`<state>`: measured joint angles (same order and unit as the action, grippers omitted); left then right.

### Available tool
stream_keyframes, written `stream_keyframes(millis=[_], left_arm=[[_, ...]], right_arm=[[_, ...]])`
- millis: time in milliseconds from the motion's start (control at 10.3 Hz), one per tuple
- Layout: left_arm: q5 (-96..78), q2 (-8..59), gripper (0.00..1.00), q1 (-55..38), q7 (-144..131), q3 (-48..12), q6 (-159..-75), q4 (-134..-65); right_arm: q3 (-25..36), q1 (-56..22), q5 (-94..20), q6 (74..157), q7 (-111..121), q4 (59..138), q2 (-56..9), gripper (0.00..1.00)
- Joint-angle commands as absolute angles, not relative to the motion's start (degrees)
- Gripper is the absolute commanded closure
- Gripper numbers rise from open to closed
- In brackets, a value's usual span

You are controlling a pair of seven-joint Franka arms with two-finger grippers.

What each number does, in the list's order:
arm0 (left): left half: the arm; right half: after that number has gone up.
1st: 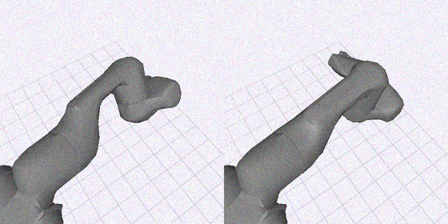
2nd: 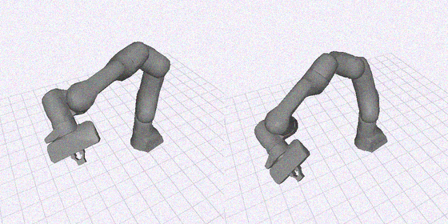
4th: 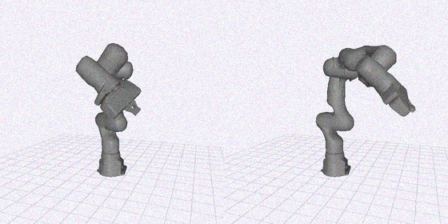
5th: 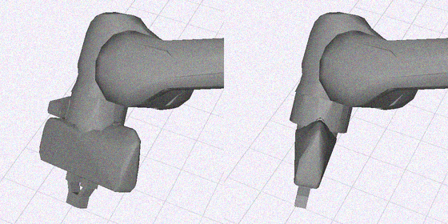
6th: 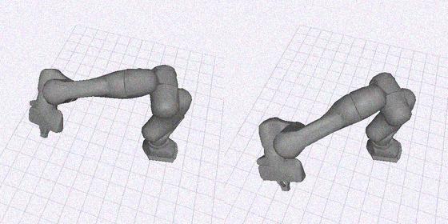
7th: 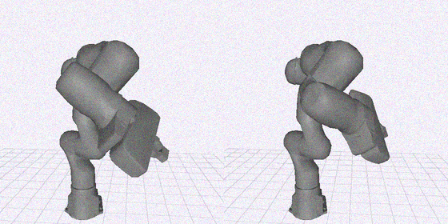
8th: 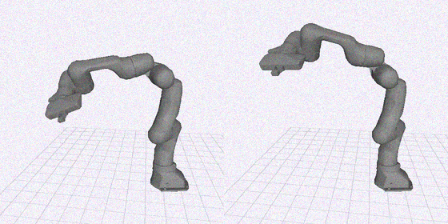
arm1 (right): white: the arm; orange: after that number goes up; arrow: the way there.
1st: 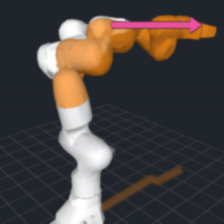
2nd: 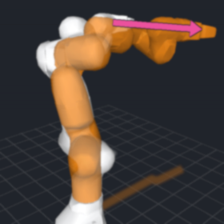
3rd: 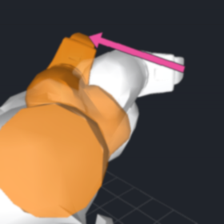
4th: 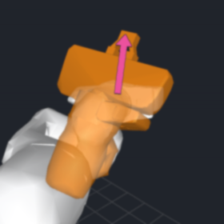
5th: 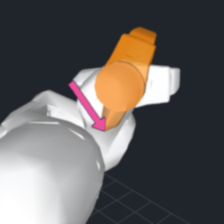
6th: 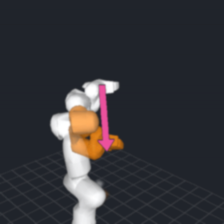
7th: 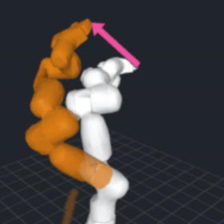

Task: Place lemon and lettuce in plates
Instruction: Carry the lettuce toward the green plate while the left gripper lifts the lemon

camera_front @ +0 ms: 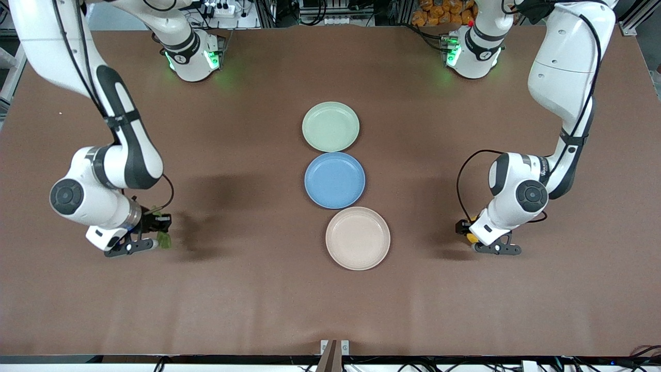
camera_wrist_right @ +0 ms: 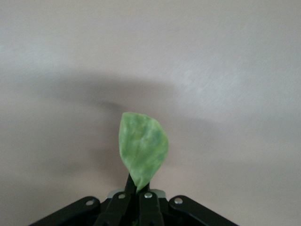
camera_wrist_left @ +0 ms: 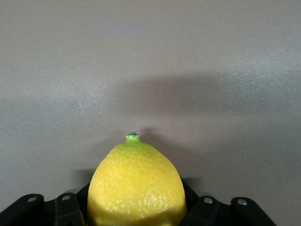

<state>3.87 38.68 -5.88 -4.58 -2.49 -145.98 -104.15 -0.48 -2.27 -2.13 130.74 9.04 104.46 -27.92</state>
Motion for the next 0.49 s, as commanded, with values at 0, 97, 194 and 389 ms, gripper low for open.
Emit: stream_keyframes(millis=[0,97,194,389], left_arm=[[5.27,37.28,0.76,-5.45,-3.34,-2.37,-145.2,-103.63],[5.36,35.7,0.76,-5.1,-3.25,-2.37,-142.32,-103.01],[5.36,33.25,0.76,-5.1,-3.25,-2.37,-138.64,-102.83],[5.36,27.97,0.76,-5.36,-3.25,-2.46,-132.22,-102.83]], right_arm=[[-0.44,-6.31,-2.81,131.22,1.53,113.71,-20.15,1.0],[-0.44,-8.42,-3.07,131.22,-1.99,115.82,-18.3,1.0],[-0.44,-11.22,-3.16,131.13,-5.94,117.23,-16.8,1.0],[-1.22,-16.67,-3.16,129.21,-14.81,117.51,-15.65,1.0]])
